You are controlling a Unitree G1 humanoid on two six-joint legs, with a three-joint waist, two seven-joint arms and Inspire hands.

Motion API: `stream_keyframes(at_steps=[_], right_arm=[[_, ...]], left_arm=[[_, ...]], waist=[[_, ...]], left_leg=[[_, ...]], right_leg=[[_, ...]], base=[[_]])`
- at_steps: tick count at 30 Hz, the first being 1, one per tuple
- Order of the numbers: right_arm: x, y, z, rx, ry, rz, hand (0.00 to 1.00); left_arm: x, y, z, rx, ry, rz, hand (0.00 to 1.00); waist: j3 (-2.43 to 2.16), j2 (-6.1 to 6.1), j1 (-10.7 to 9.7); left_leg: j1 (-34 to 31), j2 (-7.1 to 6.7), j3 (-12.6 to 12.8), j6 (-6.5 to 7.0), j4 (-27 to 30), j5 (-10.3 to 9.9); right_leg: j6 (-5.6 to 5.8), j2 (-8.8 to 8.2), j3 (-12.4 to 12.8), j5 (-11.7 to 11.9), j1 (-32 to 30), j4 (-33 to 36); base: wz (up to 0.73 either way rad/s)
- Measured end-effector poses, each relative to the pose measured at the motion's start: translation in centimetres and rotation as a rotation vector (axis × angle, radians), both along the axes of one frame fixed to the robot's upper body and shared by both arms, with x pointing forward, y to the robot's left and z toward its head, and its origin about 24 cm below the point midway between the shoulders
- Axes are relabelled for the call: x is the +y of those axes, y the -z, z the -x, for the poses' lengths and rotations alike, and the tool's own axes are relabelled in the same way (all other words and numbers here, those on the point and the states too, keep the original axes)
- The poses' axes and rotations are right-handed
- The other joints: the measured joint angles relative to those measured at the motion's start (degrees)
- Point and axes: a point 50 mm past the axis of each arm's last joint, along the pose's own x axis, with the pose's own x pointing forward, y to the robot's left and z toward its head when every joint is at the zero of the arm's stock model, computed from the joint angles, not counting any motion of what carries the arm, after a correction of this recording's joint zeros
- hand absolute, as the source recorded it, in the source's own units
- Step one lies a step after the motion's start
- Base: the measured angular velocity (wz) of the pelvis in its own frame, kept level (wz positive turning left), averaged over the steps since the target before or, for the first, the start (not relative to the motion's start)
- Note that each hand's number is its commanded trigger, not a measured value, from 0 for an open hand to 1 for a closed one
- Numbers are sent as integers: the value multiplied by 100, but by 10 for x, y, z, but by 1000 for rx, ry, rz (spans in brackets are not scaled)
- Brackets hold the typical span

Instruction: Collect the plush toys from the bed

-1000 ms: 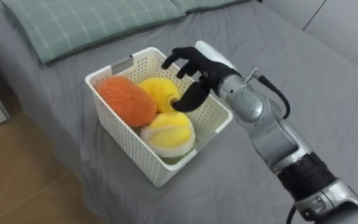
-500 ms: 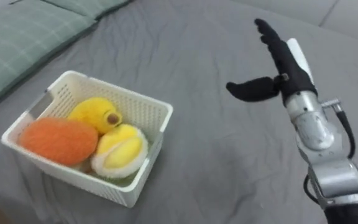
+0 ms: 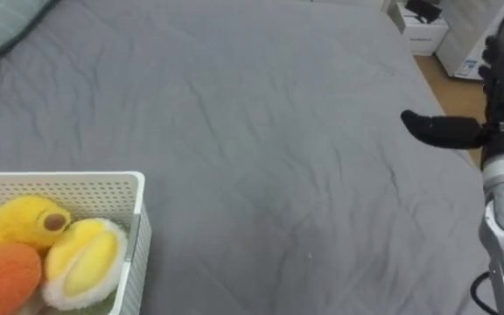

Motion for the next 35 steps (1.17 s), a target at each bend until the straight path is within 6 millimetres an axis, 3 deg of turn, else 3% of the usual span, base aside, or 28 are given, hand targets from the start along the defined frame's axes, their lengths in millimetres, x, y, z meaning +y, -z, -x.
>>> stream_keyframes(at_steps=[5, 7, 8, 10, 11, 13, 14, 16, 18, 22, 25, 29, 35], right_arm=[[-15, 50, 32, 203, 82, -30, 0], [-21, 88, 60, 362, 149, -73, 0], [-23, 98, 68, 407, 168, -88, 0], [-29, 138, 108, 612, 261, -146, 0], [-30, 147, 119, 664, 282, -158, 0], [-29, 174, 164, 834, 367, -225, 0], [-28, 179, 174, 870, 389, -241, 0], [-23, 194, 213, 1012, 473, -297, 0], [-18, 201, 238, 1105, 505, -314, 0], [-7, 208, 281, 1344, 462, -331, 0], [6, 211, 300, 1495, 370, -369, 0], [21, 214, 308, 1615, 255, -401, 0], [31, 217, 301, 1713, 127, -365, 0]], left_arm=[[2, 0, 7, 21, -15, -3, 0], [3, 0, 9, 24, -35, -6, 0], [3, 0, 9, 26, -37, -7, 0], [4, 1, 13, 38, -52, -6, 0], [4, 1, 14, 39, -56, -6, 0], [4, 1, 16, 46, -63, -5, 0], [4, 1, 17, 48, -67, -4, 0], [4, 2, 20, 60, -73, -4, 0], [4, 2, 22, 68, -74, -2, 0], [4, 3, 29, 100, -75, 14, 0], [3, 3, 30, 118, -71, 19, 0], [2, 4, 30, 137, -77, 25, 0], [-7, 7, 36, 190, -83, 27, 0]], waist=[[2, 4, -117], [1, 5, -133], [1, 5, -144], [-2, 15, -146], [-7, 17, -146], [-5, 35, -128], [-5, 41, -110], [-12, 46, -130], [10, 34, -127], [-16, 99, -93], [-27, 116, -63], [-27, 125, -56], [-33, 180, -35]], left_leg=[[24, 20, 78, -23, 16, -20], [35, 24, 107, -22, 13, -24], [41, 24, 107, -22, 8, -26], [105, 24, 135, -23, -3, -58], [115, 24, 141, -22, -3, -66], [117, 32, 186, -24, -6, -79], [121, 38, 208, -28, -6, -83], [165, 48, 201, -38, -6, -104], [201, 49, 213, -43, -22, -107], [266, 45, 213, -45, -40, -112], [308, 44, 210, -50, -42, -120], [377, 45, 198, -49, -46, -128], [450, 39, 181, -49, -50, -154]], right_leg=[[-51, 32, 160, -20, -27, 3], [-56, 31, 179, -18, -29, -5], [-56, 23, 177, -18, -24, -8], [-79, 35, 172, -42, 20, -10], [-89, 33, 175, -54, 20, -10], [-102, 25, 217, -72, 0, 2], [-105, 27, 239, -71, -1, 2], [-111, 27, 249, -75, 36, 6], [-115, 37, 257, -83, 61, 0], [-127, 35, 236, -99, 98, -3], [-133, 47, 233, -112, 128, 9], [-136, 52, 187, -116, 213, -3], [-136, 55, 198, -126, 280, 2]], base=[[-9], [-7], [0], [-7], [-8], [-9], [-13], [-6], [-3], [-3], [0], [2], [0]])
